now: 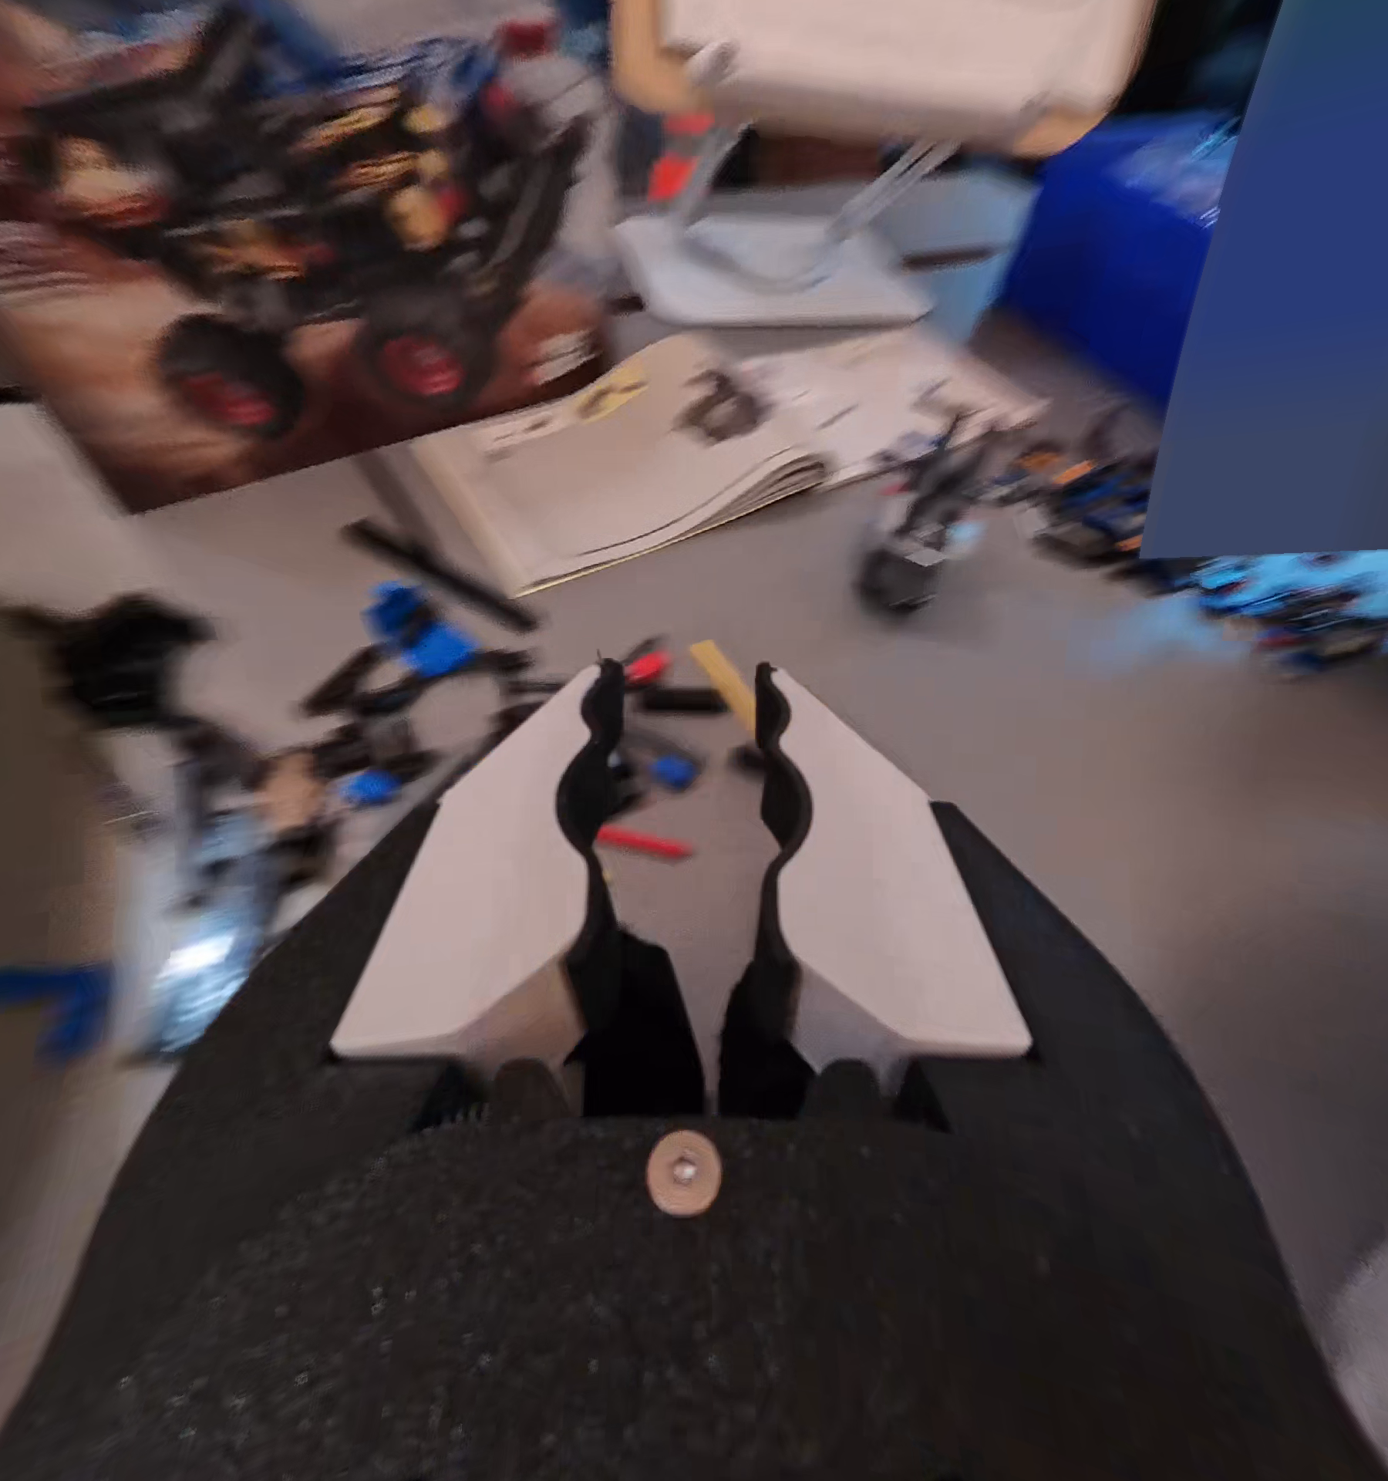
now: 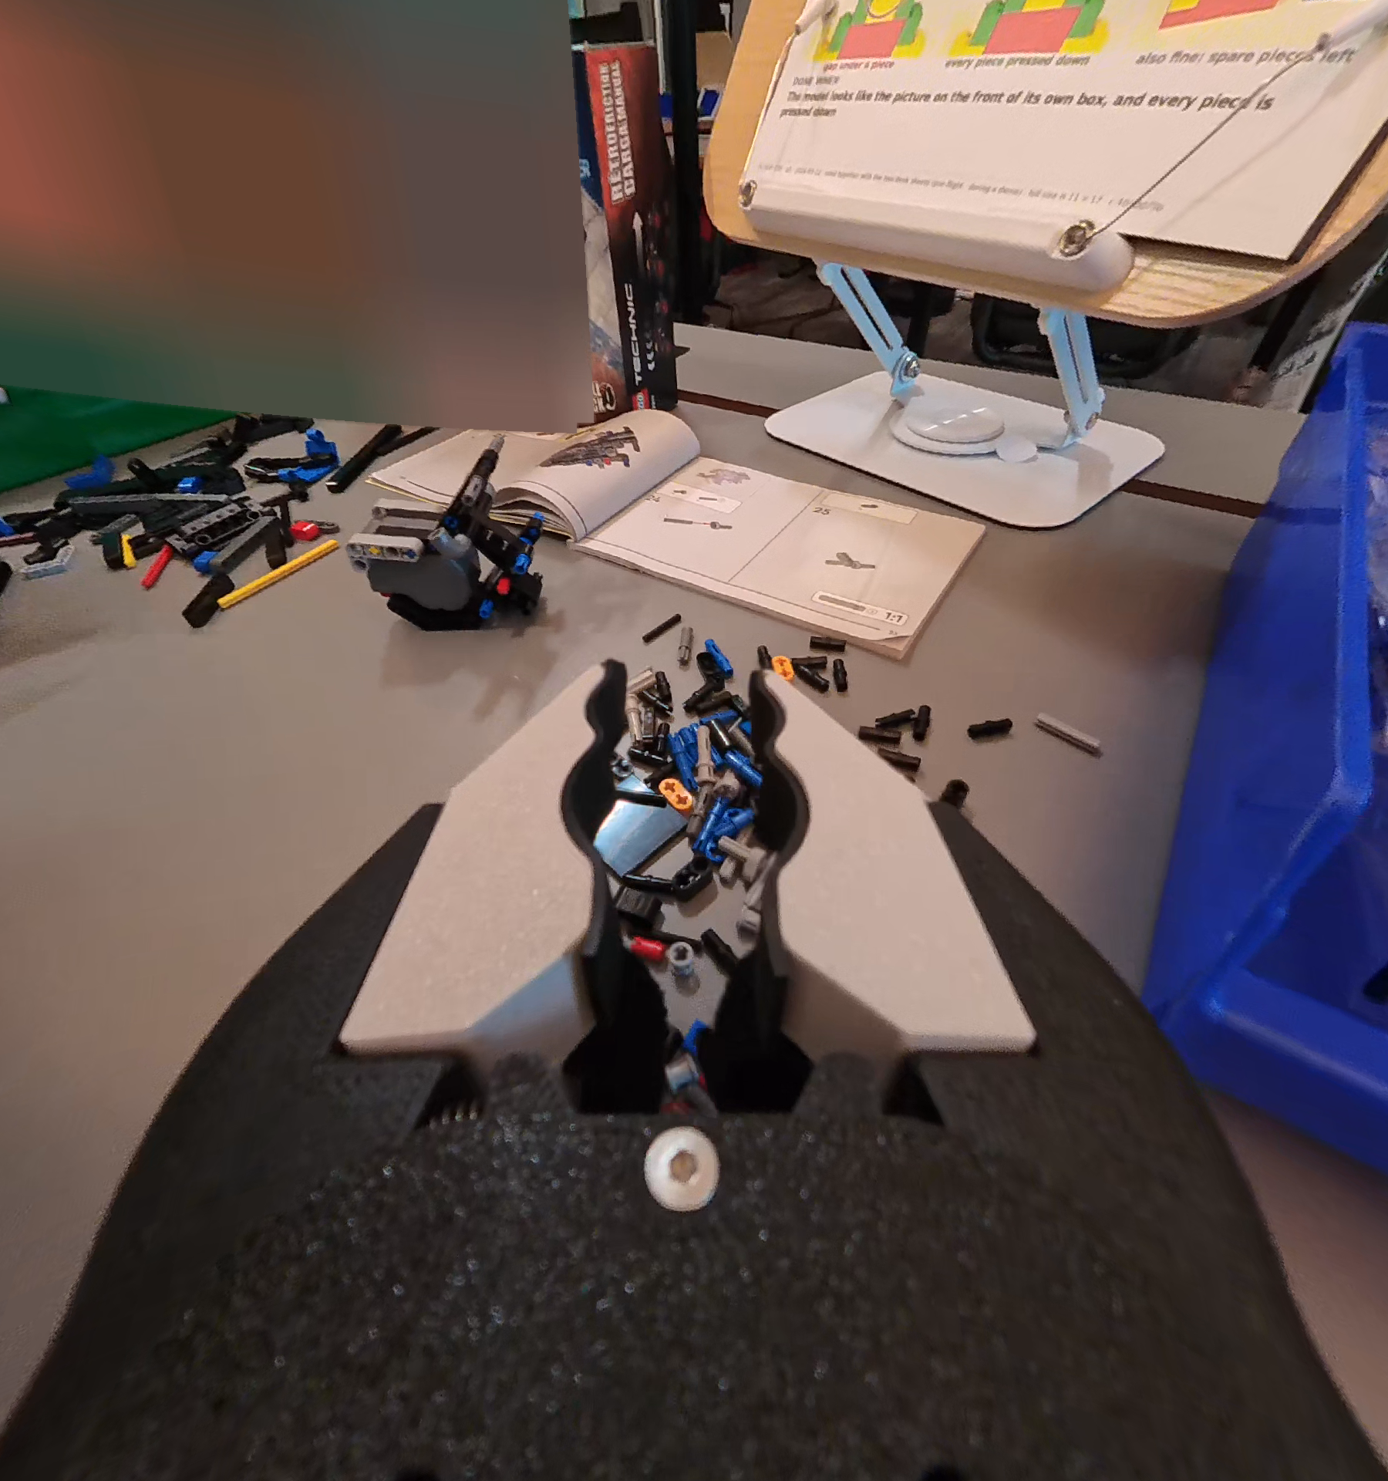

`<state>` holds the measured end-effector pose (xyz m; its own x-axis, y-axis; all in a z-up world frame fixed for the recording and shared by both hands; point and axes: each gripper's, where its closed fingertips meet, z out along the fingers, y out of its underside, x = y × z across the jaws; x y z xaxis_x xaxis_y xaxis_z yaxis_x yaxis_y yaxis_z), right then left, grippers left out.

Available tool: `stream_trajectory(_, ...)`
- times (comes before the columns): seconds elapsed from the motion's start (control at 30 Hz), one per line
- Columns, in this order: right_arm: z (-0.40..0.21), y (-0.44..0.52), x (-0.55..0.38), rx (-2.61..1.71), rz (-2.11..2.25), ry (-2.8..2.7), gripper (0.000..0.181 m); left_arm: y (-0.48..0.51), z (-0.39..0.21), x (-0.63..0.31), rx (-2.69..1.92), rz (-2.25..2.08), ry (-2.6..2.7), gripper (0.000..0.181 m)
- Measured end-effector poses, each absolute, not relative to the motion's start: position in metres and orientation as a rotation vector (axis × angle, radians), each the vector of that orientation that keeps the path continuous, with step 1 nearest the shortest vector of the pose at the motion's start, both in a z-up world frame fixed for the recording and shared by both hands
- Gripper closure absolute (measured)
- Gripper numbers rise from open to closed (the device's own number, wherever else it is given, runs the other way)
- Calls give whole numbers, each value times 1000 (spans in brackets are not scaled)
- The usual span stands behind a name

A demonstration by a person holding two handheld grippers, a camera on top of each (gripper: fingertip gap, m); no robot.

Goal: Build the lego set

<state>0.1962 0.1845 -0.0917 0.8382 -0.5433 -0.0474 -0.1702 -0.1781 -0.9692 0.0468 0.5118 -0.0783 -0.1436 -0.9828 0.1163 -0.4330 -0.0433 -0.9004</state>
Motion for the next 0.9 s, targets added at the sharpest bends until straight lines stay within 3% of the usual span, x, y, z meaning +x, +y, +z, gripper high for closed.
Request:
stream_trajectory(0.07, -90, 180, 193, -1741, -328, 568, 151, 466, -81, 53, -1457, -1367, 1676, 150)
stream_trajectory(0.33, -117, 169, 194, -2054, -278, 552, 155, 399, -100, 67, -1293, -1468, 1736, 155)
stream_trajectory(0.9, -142, 96, 164, -2148, -318, 727, 156, 412, -93, 70, -1456, -1787, 1627, 154)
